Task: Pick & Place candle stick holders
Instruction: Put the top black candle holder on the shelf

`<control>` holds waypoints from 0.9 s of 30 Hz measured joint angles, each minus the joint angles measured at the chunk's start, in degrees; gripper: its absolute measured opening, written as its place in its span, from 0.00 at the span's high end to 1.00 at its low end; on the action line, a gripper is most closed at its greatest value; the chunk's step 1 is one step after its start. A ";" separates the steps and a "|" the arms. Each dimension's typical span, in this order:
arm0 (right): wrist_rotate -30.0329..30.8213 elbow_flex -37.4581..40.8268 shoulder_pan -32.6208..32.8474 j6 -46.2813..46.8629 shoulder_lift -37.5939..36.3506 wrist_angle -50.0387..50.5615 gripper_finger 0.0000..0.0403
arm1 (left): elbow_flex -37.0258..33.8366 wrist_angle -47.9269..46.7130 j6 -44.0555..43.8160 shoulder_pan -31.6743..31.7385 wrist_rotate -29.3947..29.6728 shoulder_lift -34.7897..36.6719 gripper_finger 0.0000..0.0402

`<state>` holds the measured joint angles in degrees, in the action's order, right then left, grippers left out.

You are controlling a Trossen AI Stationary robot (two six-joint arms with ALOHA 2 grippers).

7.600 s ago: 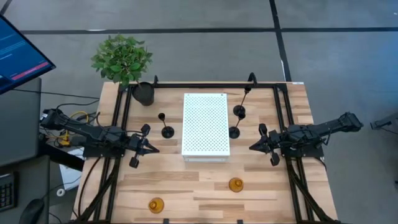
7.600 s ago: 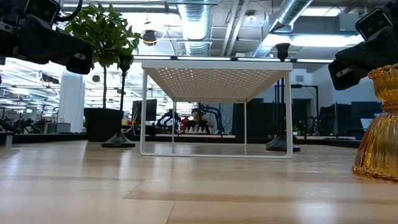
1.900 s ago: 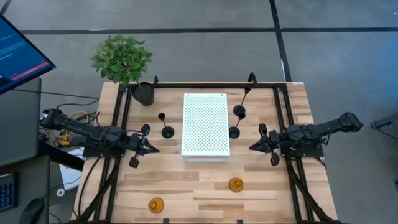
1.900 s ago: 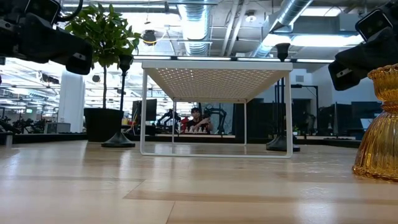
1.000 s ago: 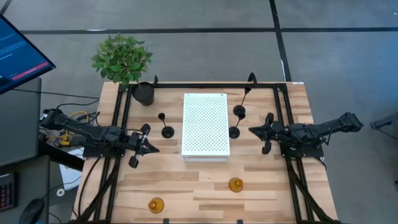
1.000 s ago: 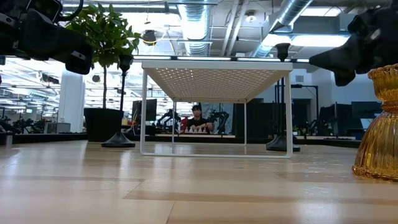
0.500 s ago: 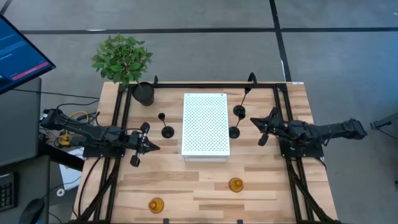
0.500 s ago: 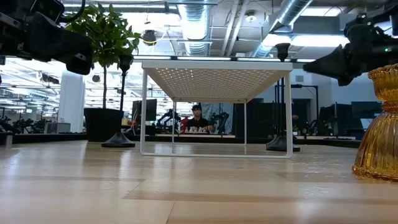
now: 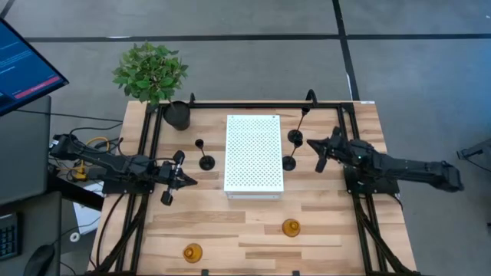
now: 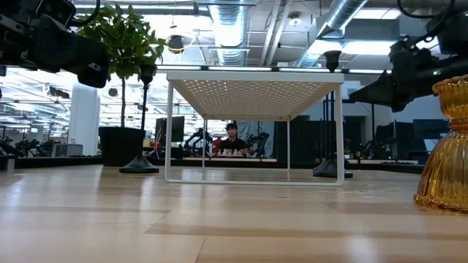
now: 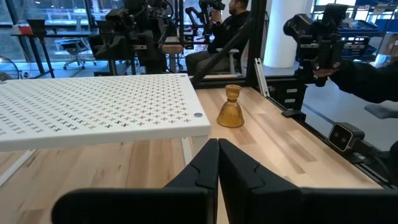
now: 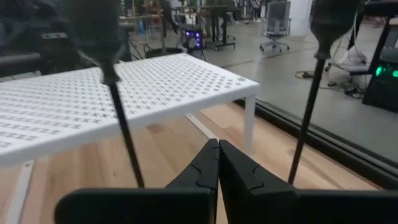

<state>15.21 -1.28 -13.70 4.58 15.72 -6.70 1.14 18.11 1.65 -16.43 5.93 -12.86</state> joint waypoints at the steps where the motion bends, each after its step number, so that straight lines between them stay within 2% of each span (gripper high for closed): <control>1: -0.82 0.00 -0.99 0.00 0.75 -0.68 1.00 | -0.01 0.00 0.00 0.00 0.00 0.00 0.98; 6: -4.18 -0.03 -4.94 -0.25 4.62 -7.14 1.00 | 0.01 0.00 0.00 0.00 0.00 0.00 0.98; 11: -4.47 -0.04 -7.36 -3.33 8.36 -12.53 1.00 | 0.00 0.00 0.00 0.00 -0.01 0.00 0.98; 14: -4.47 -0.04 -8.30 -4.85 10.22 -15.11 0.96 | 0.01 0.00 0.00 0.00 0.00 0.00 0.98; 17: -4.47 -0.07 -9.04 -5.01 12.25 -17.03 0.87 | 0.01 0.00 -0.02 0.00 0.00 0.02 0.98; 24: -1.78 -0.07 -9.42 -3.22 17.43 -21.89 0.57 | 0.01 0.00 -0.02 0.00 0.00 0.00 0.98; 27: -1.39 -0.07 -9.39 -3.04 19.94 -24.17 0.49 | 0.00 0.00 -0.02 0.00 -0.01 0.00 0.98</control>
<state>13.82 -1.34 -23.09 1.54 35.65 -30.87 1.14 18.11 1.63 -16.43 5.92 -12.86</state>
